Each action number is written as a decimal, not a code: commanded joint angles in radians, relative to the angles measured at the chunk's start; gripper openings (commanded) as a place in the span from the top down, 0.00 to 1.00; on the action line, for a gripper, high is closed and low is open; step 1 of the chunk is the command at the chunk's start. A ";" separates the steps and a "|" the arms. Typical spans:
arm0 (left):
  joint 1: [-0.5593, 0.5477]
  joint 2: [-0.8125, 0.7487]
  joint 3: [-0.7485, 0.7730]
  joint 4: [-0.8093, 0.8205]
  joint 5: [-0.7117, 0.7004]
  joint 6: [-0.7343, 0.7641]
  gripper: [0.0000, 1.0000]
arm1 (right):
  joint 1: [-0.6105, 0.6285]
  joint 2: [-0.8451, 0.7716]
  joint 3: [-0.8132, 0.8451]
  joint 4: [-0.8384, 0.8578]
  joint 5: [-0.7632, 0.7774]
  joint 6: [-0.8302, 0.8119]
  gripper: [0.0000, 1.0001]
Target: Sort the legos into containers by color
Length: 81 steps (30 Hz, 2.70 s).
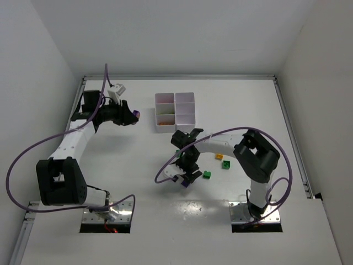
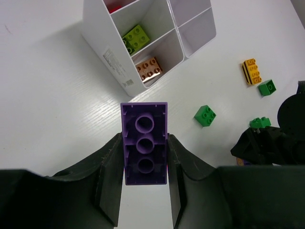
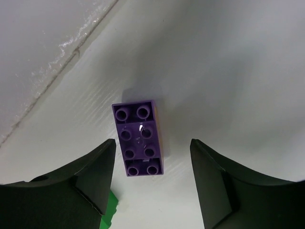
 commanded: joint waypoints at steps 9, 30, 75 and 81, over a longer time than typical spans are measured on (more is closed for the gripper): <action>0.003 0.058 0.068 0.001 0.039 0.013 0.85 | -0.019 0.053 -0.053 0.051 0.024 0.028 0.46; -0.158 0.142 0.121 0.217 -0.007 -0.122 0.85 | -0.383 0.066 0.743 -0.168 -0.029 0.243 0.91; -0.139 0.204 0.148 0.217 -0.007 -0.150 0.84 | -0.484 0.502 1.164 0.050 0.119 0.412 0.69; -0.139 0.204 0.139 0.217 0.003 -0.150 0.84 | -0.484 0.482 1.119 0.031 0.119 0.412 0.51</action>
